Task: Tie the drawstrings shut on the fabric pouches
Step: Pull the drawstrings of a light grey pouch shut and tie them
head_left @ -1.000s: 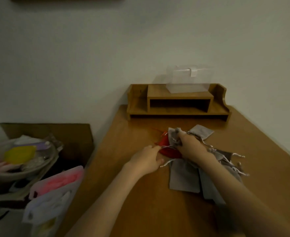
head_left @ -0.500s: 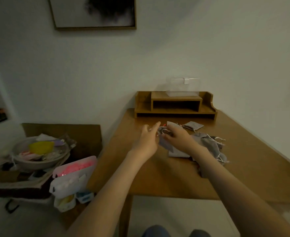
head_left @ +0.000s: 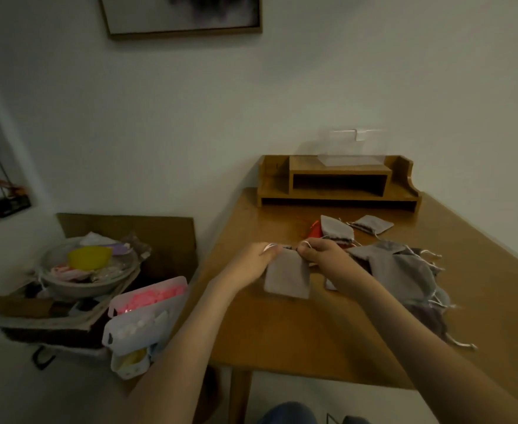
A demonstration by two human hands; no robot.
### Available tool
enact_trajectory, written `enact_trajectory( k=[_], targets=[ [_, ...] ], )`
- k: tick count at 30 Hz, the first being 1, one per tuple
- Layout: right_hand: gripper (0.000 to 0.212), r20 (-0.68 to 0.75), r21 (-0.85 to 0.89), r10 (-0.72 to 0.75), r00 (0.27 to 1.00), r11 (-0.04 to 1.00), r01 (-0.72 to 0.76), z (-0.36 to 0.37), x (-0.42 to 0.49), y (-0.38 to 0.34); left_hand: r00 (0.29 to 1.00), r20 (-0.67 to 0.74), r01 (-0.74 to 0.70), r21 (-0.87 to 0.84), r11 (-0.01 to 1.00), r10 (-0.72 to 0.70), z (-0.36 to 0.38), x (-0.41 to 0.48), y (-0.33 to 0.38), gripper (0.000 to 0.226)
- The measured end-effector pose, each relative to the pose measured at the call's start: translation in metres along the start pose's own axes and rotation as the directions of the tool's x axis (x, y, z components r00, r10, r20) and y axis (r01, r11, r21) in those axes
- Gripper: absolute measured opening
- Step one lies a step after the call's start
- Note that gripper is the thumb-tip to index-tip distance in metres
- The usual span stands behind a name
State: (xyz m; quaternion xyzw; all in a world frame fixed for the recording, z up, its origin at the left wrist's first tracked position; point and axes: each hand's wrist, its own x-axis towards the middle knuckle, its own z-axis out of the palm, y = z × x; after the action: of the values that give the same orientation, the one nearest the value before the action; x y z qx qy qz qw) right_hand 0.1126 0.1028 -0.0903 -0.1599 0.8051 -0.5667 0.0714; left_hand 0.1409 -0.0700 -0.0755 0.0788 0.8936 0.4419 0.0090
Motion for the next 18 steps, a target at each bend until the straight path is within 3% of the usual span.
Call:
enact_trajectory(
  k=[6,13,16,18],
  targets=[
    [0.014,-0.151,0.149,0.123,0.981,0.984,-0.101,0.009,0.03,0.014,0.993,-0.047,0.112,-0.006,0.994,-0.112,0.003,0.026,-0.02,0.052],
    [0.01,-0.27,0.075,0.119,0.955,0.992,-0.102,-0.002,0.053,0.031,0.976,-0.162,0.143,-0.043,0.989,-0.148,0.012,0.06,-0.031,0.053],
    [0.016,-0.276,-0.209,0.032,0.961,0.974,-0.092,-0.008,0.056,0.037,0.966,-0.193,0.151,-0.114,0.982,-0.171,0.017,0.074,-0.038,0.059],
    [0.024,-0.234,-0.481,-0.09,0.968,0.876,-0.035,-0.01,0.058,0.041,0.962,-0.216,0.14,-0.143,0.98,-0.169,0.019,0.078,-0.043,0.055]
  ],
)
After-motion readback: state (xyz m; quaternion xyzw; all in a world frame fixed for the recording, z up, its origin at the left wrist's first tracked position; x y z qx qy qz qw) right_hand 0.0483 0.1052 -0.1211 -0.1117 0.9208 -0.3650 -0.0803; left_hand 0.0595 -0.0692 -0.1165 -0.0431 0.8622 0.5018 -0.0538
